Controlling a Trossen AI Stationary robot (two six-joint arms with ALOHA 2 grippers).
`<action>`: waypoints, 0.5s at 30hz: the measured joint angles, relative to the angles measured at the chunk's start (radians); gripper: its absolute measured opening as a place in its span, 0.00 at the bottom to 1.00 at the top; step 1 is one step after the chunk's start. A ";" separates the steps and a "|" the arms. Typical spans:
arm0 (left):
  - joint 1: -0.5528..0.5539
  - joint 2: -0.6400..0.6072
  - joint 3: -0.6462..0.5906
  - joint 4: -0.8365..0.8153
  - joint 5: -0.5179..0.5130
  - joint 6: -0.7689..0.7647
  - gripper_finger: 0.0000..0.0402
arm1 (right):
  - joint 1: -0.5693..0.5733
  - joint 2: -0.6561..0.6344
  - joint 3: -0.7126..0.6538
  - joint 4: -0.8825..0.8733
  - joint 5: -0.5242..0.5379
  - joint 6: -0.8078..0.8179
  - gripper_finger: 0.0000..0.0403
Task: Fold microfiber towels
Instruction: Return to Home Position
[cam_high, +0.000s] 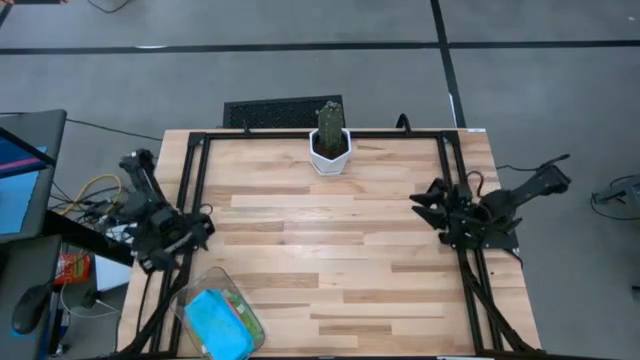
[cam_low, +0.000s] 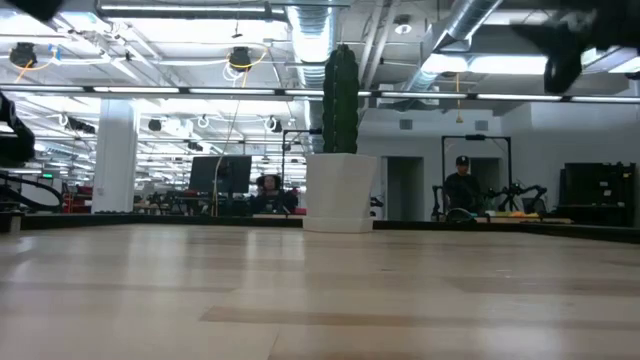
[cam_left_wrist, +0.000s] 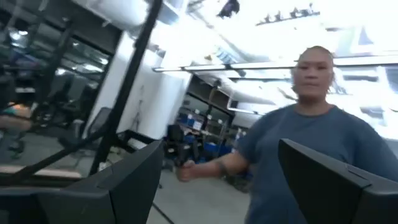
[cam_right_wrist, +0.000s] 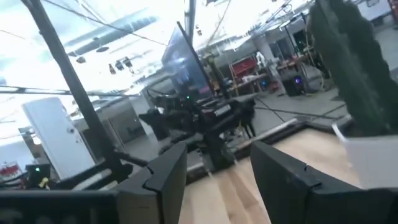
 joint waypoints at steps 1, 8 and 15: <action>0.004 0.000 -0.026 0.026 -0.009 -0.010 0.78 | 0.000 -0.023 -0.039 0.007 0.001 0.001 0.50; 0.026 -0.001 -0.069 -0.051 -0.001 -0.037 0.78 | 0.000 -0.097 -0.137 -0.016 0.064 0.043 0.50; 0.026 0.002 -0.070 -0.187 0.055 0.002 0.78 | 0.000 -0.096 -0.137 -0.087 0.102 0.073 0.50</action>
